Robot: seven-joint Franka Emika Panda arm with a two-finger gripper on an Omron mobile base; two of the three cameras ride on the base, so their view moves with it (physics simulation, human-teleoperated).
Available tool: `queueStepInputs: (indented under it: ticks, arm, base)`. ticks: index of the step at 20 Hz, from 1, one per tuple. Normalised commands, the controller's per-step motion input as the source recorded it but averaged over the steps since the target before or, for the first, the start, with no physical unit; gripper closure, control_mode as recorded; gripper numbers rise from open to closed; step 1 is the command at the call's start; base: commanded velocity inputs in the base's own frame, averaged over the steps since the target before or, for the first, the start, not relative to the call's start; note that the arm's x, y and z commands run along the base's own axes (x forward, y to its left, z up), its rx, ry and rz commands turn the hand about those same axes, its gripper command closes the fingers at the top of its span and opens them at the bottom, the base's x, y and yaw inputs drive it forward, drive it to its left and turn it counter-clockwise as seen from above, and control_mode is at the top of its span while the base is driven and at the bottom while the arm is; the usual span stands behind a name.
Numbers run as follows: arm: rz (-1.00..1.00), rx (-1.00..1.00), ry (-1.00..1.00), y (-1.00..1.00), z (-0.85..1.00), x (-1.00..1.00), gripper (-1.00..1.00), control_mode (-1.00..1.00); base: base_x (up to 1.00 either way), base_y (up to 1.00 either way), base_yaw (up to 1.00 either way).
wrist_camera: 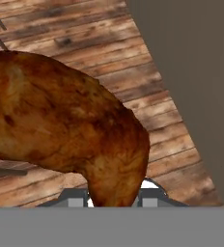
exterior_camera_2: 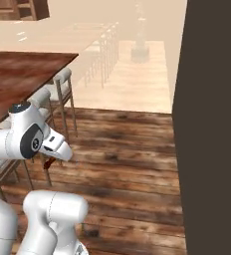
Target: Take the chicken drumsticks from the pan and place one on each plate on the dining counter.
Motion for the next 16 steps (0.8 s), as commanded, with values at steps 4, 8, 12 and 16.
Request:
queueStepInputs:
  ticks: [4,8,12,16]
  arm:
    - [0.00,0.00,0.00,0.00,0.00,0.00,1.00,1.00]
    - [0.00,0.00,0.00,0.00,0.00,0.00,1.00,1.00]
    - [0.00,0.00,0.00,0.00,0.00,0.00,1.00,1.00]
    - [0.00,0.00,0.00,0.00,0.00,0.00,1.00,1.00]
  base:
    - [1.00,-0.09,0.51]
    - [1.00,-0.12,0.55]
    - [1.00,-0.12,0.56]
    - [1.00,-0.12,0.56]
